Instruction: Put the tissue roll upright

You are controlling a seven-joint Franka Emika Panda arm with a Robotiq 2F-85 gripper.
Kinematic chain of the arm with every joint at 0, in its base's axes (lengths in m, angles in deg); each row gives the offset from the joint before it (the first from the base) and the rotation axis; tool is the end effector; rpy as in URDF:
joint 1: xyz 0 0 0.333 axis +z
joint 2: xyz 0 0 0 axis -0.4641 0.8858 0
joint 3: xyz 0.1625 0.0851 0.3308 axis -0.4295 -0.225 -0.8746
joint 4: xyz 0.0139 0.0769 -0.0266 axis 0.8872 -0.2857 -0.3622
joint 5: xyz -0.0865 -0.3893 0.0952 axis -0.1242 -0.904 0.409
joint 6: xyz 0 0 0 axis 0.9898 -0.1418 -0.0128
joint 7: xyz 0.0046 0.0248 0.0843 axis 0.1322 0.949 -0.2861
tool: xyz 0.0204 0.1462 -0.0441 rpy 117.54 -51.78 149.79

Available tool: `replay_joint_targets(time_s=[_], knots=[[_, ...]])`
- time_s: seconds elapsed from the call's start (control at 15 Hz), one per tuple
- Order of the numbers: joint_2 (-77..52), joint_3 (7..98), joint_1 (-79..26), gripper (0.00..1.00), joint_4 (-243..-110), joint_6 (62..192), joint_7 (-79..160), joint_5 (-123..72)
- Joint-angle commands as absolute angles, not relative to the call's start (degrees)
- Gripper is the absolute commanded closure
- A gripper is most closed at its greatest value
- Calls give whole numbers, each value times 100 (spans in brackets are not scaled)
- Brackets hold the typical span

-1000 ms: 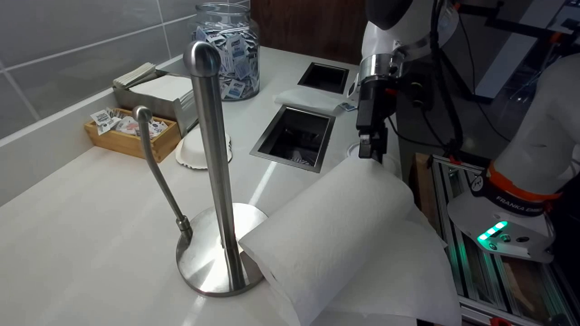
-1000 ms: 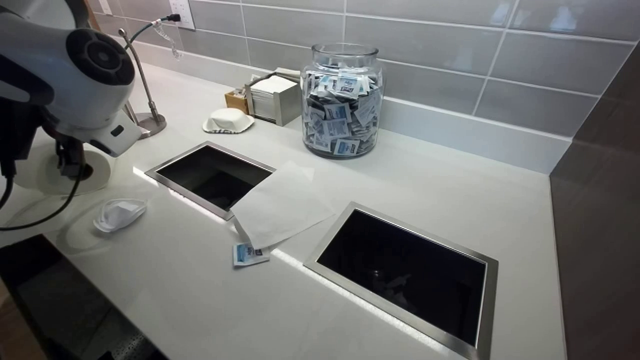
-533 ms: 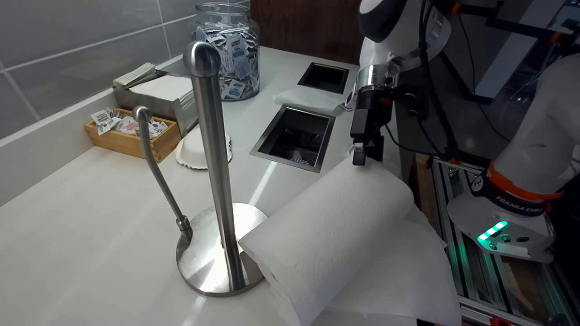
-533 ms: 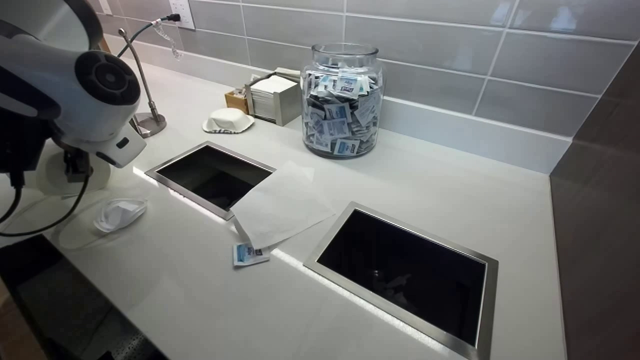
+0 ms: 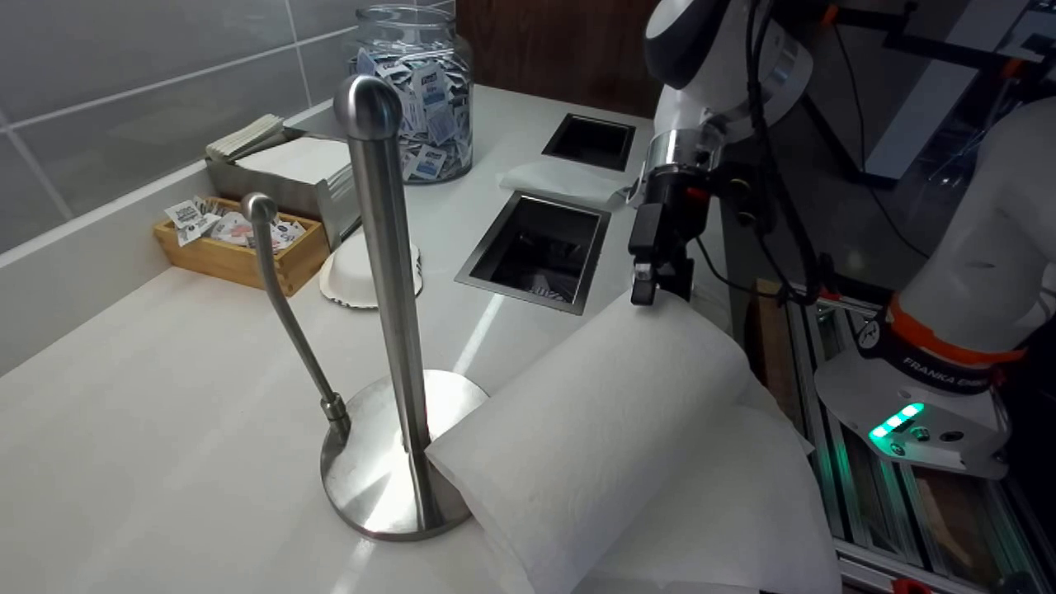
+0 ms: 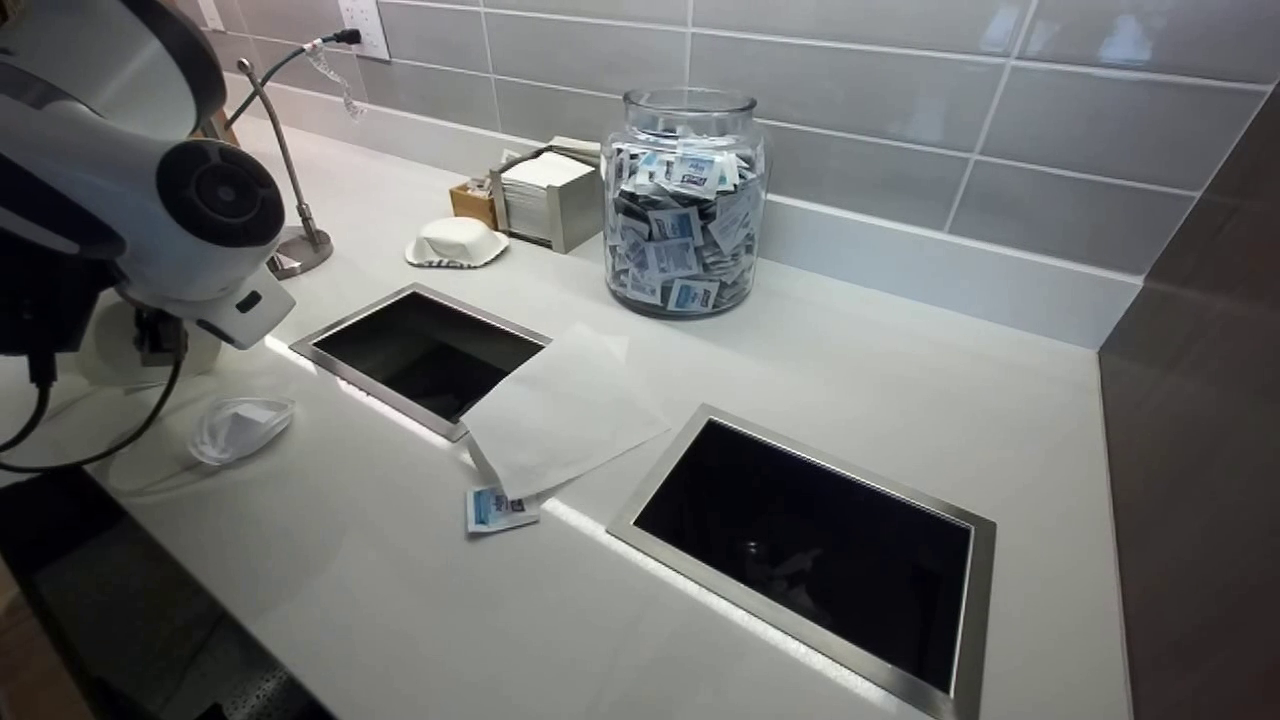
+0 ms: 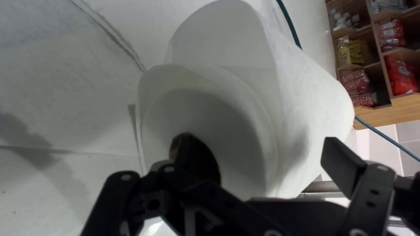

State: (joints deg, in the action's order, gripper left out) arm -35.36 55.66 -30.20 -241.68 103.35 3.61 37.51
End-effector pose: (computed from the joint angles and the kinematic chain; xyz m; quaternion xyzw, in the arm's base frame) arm 0.3355 0.0420 0.2602 -0.8577 0.1641 0.1435 0.4656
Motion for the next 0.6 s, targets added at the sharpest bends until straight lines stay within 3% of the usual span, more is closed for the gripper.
replay_joint_targets(time_s=[0.0, 0.2, 0.27, 0.53], knots=[[-3346, 5478, -3084, 0, -24164, 10445, 81, 4036], [-3308, 5474, -3091, 0, -24163, 10388, -5, 4136], [-3295, 5474, -3092, 20, -24163, 10342, -17, 4170], [-3297, 5508, -3136, 50, -24162, 10218, -38, 4268]])
